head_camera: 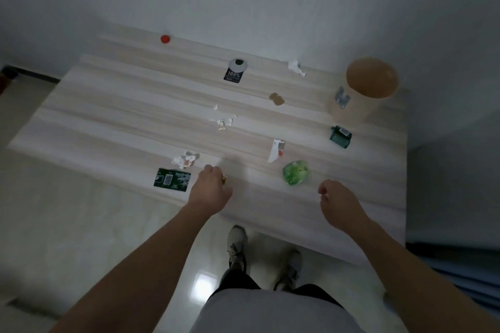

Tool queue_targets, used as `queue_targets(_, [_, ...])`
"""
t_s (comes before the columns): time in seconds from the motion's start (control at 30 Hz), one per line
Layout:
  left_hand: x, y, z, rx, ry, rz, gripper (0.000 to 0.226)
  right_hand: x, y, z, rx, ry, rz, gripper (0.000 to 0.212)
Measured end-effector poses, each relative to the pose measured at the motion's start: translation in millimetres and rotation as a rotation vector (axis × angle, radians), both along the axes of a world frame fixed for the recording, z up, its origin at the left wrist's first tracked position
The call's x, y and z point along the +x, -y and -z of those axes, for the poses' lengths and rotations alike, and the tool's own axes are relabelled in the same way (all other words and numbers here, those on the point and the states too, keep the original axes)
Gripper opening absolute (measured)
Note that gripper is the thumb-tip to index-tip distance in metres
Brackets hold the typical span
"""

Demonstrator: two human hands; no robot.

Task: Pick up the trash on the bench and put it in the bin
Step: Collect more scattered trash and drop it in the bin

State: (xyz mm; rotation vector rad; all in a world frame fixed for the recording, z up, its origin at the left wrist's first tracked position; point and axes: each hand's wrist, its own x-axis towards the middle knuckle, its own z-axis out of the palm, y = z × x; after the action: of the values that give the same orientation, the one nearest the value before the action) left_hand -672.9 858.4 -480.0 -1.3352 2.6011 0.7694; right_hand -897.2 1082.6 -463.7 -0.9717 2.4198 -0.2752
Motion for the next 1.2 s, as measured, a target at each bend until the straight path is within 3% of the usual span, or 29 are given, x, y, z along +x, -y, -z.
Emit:
queue_targets(0.27, [-4.0, 26.9, 32.0, 0.065, 0.035, 0.106, 0.038, 18.0, 16.3, 10.2, 0.08, -0.015, 0.104, 0.019])
queue_targets(0.63, [-11.6, 46.4, 43.2, 0.134, 0.055, 0.284, 0.026, 36.8, 24.4, 13.8, 0.096, 0.013, 0.179, 0.02])
queue_targets(1.07, [-12.8, 38.2, 20.4, 0.158, 0.024, 0.172, 0.028, 22.6, 29.2, 7.5, 0.081, 0.027, 0.114, 0.026])
queue_targets(1.2, [-13.6, 33.6, 16.5, 0.145, 0.031, 0.174, 0.019, 11.7, 34.7, 6.5, 0.061, 0.03, 0.09, 0.026])
